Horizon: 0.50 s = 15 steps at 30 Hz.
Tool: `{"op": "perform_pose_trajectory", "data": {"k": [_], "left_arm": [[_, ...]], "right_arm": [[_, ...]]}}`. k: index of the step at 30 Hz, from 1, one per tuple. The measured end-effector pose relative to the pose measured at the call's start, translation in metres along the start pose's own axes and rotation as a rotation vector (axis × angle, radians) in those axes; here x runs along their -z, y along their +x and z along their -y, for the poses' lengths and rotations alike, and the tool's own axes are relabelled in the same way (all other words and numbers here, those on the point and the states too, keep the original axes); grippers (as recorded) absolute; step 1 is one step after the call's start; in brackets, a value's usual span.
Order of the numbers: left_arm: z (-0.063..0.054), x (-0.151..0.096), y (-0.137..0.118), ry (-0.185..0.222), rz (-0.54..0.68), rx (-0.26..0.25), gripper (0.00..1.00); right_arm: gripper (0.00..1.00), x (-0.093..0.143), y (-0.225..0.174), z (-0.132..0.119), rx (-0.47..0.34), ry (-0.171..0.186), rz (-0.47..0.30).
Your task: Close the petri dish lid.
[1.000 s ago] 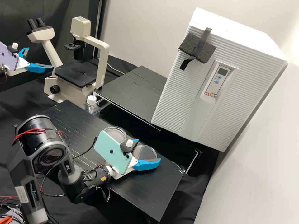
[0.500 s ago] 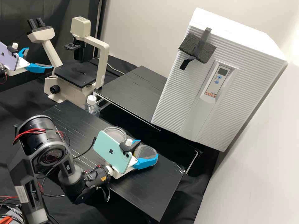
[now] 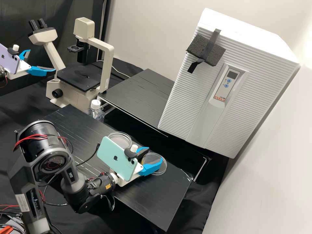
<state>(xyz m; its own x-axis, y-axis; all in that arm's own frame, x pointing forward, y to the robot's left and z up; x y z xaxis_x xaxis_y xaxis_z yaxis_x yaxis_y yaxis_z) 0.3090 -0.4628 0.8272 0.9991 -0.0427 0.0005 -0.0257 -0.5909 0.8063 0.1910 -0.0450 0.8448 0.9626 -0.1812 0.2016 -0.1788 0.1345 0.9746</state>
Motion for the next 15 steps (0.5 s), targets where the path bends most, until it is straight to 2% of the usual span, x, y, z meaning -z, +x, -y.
{"op": "perform_pose_trajectory", "data": {"k": [5,15], "left_arm": [[0.0,0.0,0.0,0.0,0.0,0.0,1.0],[0.0,0.0,0.0,0.0,0.0,0.0,1.0]], "right_arm": [[1.0,0.0,-0.002,-0.002,0.0,0.008,-0.011],[1.0,0.004,-0.017,-0.004,0.005,0.105,-0.04]]}}
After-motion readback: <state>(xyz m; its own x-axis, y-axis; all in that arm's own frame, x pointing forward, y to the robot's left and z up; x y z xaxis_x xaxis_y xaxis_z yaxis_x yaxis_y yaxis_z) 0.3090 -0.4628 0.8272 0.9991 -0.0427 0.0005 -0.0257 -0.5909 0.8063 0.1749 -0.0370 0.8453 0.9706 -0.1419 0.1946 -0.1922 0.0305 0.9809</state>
